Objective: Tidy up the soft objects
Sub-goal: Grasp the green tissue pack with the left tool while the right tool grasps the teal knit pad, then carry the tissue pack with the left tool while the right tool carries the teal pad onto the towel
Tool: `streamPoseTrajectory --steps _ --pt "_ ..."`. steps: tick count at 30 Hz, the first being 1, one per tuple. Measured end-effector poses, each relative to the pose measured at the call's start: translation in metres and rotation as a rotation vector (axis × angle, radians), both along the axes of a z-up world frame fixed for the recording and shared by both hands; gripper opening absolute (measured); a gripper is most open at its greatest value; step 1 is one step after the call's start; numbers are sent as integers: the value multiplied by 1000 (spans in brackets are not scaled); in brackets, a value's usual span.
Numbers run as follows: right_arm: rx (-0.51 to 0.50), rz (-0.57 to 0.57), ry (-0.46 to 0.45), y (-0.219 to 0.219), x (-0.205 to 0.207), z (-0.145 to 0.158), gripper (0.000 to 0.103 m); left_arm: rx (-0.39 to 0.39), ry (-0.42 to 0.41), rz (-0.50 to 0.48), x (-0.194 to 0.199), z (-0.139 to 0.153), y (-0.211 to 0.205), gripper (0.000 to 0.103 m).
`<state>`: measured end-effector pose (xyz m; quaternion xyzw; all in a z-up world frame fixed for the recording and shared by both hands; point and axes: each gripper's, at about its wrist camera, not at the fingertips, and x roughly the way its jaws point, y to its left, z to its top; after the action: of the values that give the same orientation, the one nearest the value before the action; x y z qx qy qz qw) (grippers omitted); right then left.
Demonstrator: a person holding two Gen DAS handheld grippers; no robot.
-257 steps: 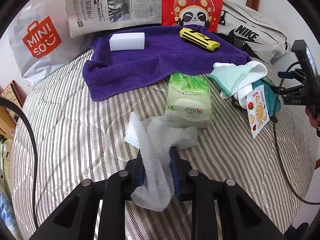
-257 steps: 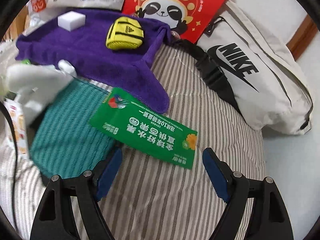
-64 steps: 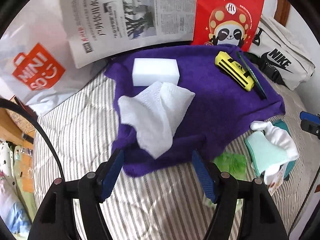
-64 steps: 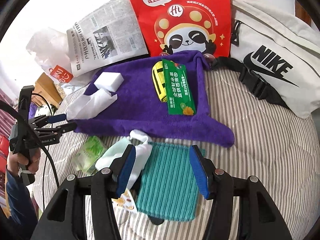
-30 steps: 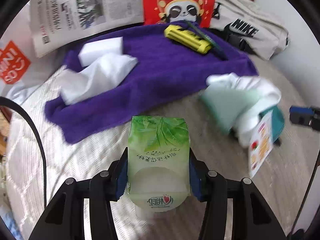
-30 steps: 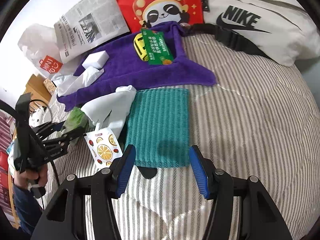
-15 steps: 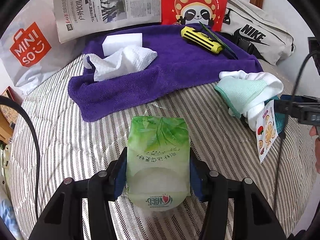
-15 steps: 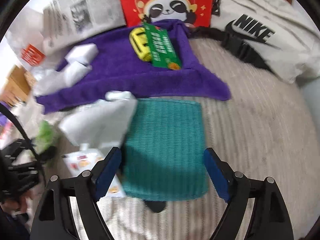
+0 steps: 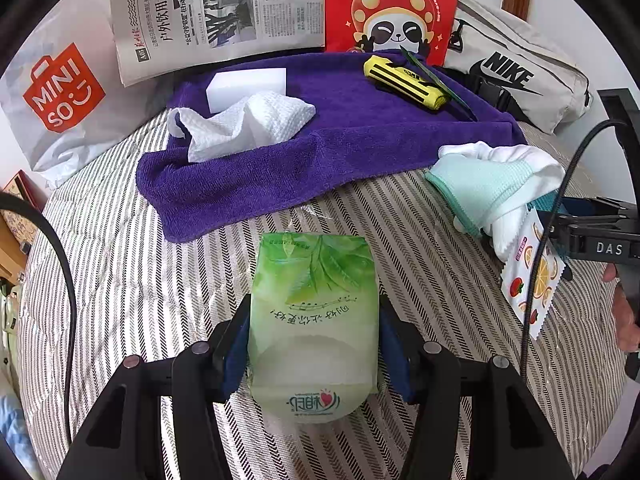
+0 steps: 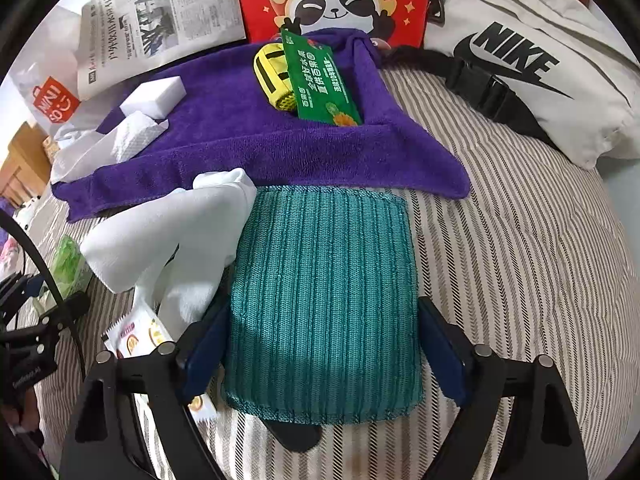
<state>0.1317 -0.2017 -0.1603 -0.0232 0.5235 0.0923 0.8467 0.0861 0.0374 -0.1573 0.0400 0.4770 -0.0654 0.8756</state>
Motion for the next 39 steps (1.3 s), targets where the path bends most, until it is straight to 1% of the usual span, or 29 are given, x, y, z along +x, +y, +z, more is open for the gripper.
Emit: streamPoseTrajectory --steps 4,6,7,10,14,21,27,32,35,39 --pt "51 -16 -2 -19 -10 11 87 -4 4 -3 -3 1 1 54" --pt "62 -24 -4 -24 -12 14 87 -6 -2 -4 -4 1 2 53" --pt "66 -28 -8 -27 -13 16 87 -5 -1 1 -4 2 2 50" --pt "76 -38 -14 -32 -15 21 87 -36 13 16 -5 4 6 50" --pt "89 -24 -31 -33 -18 30 87 -47 22 33 -9 8 12 50" --pt "89 25 -90 -26 -16 54 87 -103 -12 45 -15 33 25 50" --pt "88 65 -112 -13 2 70 87 -124 -31 55 -6 49 26 50" --pt "67 99 -125 1 25 84 87 -121 -42 55 2 59 24 50" --pt "57 116 -134 9 40 91 87 -113 -57 50 12 69 24 50" --pt "87 128 -123 18 65 95 87 -131 -82 45 34 85 25 50"
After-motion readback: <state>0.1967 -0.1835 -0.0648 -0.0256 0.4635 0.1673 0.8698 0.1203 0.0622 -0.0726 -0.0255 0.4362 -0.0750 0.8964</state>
